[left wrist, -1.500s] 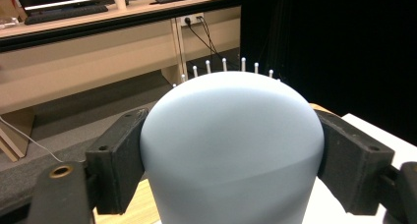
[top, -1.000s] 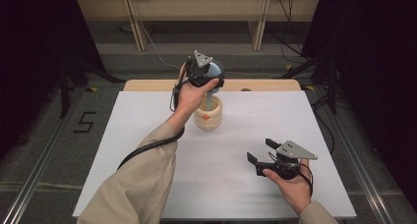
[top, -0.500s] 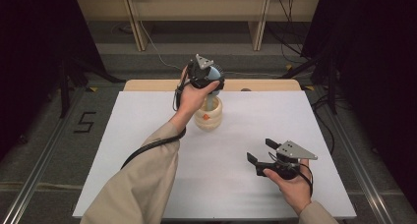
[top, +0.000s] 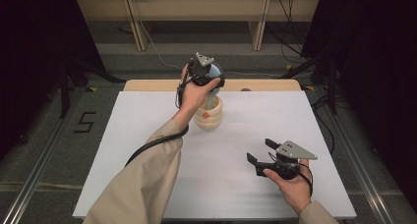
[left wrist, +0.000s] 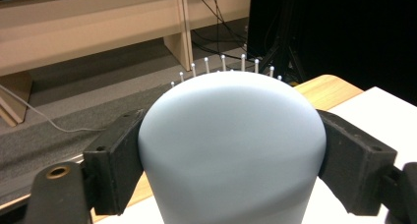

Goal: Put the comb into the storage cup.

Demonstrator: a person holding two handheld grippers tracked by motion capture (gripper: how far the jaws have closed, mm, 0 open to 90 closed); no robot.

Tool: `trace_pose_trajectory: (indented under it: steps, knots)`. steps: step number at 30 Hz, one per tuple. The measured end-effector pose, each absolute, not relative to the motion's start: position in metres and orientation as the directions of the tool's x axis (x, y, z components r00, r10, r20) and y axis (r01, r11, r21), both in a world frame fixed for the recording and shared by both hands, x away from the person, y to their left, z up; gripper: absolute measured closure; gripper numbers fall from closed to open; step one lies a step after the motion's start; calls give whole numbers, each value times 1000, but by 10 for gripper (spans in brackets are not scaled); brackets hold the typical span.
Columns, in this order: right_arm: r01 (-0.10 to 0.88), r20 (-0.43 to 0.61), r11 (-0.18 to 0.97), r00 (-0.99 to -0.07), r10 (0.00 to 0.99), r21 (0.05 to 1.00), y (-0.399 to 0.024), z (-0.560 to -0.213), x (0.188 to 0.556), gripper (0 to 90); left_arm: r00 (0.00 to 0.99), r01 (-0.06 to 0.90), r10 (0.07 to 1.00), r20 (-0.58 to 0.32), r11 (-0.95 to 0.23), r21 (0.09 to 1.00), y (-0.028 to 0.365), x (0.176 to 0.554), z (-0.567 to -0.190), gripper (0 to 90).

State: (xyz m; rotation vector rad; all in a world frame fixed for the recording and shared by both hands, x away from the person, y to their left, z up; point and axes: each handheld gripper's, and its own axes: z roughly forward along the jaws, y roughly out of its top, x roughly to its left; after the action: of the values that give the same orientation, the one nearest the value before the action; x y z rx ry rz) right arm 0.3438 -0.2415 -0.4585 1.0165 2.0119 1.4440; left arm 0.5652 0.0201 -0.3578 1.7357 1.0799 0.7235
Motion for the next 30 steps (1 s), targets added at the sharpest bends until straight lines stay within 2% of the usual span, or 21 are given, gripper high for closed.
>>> trace_pose_trajectory:
  steps: [6,12,16,21,30]
  knots:
    - [301,53,176,-622,781,937,-242,-459,344,139,396,375,918,-13,-149,915,24,569,-358,180]
    - [301,53,176,-623,781,937,-242,-459,344,139,397,373,918,-5,-156,915,25,568,-357,172]
    - [300,51,179,-625,779,937,-241,-459,344,139,395,379,919,-9,-154,913,27,567,-356,148]
    - [301,50,181,-625,779,936,-241,-459,344,139,394,380,919,9,-172,909,30,567,-354,73]
    - [306,54,181,-625,779,935,-241,-459,344,139,398,378,917,14,-178,909,35,563,-353,63]
